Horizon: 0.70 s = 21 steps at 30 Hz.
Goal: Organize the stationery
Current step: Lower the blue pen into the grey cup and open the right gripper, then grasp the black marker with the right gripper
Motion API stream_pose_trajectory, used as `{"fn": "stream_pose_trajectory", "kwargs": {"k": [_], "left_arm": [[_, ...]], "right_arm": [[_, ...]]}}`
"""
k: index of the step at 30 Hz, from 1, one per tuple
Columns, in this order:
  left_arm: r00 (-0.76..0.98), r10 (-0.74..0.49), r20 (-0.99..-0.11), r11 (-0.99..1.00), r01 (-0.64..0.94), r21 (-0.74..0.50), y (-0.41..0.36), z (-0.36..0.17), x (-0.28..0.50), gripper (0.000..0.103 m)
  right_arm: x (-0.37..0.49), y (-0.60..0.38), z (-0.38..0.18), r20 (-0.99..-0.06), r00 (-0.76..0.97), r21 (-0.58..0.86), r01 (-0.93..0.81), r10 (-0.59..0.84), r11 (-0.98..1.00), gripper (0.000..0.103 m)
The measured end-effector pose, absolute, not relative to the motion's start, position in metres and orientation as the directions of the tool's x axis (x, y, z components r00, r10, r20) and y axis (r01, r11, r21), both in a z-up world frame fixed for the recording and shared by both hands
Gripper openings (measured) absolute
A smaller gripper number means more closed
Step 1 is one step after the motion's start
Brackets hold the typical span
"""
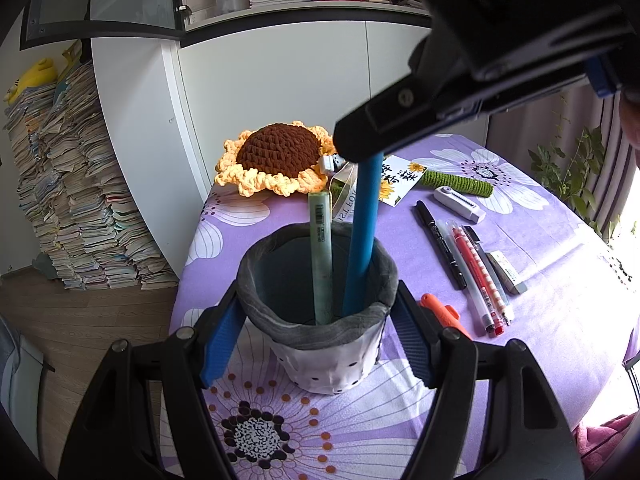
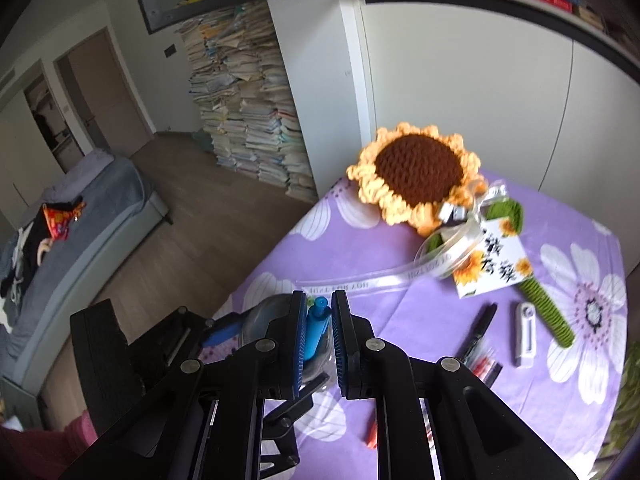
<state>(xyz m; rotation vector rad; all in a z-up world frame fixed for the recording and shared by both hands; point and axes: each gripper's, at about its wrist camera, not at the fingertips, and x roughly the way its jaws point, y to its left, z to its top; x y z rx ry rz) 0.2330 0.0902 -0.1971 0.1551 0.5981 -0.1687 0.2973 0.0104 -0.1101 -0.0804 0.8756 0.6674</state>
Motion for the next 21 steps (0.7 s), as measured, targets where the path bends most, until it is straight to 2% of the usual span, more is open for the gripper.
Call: {"fn": "stream_pose_trajectory", "kwargs": {"k": [9,14,17,21], "left_arm": [[0.814,-0.112,-0.570,0.975,0.202,0.097,0.090,-0.197,0.232,0.070],[0.813,-0.113,-0.571,0.974,0.204,0.097,0.089,-0.198,0.232,0.070],[0.813,-0.113,-0.571,0.974,0.204,0.097,0.088,-0.198,0.232,0.070],[0.813,-0.113,-0.571,0.974,0.204,0.097,0.088,-0.198,0.232,0.070]], "right_arm": [[0.302,0.011,-0.123,-0.765,0.379,0.259,-0.561,0.522,0.787,0.014],[0.308,-0.014,-0.109,-0.730,0.397,0.320,-0.522,0.557,0.791,0.014],[0.331,-0.043,-0.111,-0.765,0.438,0.299,-0.407,0.472,0.863,0.022],[0.379,-0.081,-0.158,-0.864,0.375,0.277,-0.204,0.336,0.939,0.023]]}}
